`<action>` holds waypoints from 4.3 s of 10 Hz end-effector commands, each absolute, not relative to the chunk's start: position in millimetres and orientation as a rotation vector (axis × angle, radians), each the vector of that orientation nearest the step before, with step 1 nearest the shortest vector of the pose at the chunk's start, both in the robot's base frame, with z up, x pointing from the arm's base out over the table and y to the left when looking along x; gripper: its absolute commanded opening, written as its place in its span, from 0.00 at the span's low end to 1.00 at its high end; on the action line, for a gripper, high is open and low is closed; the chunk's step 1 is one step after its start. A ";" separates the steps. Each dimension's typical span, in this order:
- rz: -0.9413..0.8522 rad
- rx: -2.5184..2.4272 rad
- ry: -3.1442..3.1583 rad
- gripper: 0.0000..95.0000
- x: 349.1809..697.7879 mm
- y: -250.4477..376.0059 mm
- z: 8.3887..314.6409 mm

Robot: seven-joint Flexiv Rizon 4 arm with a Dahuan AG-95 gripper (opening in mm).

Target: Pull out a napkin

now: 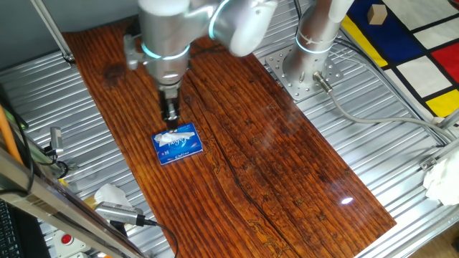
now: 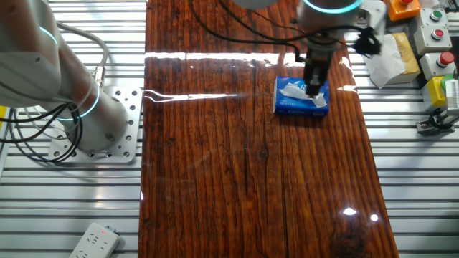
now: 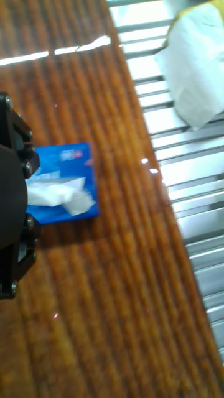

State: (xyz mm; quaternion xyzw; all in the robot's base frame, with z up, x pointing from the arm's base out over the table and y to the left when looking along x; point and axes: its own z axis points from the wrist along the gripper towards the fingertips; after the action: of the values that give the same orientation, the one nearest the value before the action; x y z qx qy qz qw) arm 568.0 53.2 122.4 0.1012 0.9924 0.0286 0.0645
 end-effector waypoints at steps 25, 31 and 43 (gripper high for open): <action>0.075 0.272 3.090 0.20 587.7 47.6 95.0; 0.084 0.367 3.024 0.20 588.0 48.0 97.0; -0.035 0.404 3.133 0.00 588.0 48.0 97.0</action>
State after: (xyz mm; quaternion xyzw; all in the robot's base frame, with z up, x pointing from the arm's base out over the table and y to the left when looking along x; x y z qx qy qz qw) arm 590.9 48.6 95.4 0.1282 0.9916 -0.0114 -0.0107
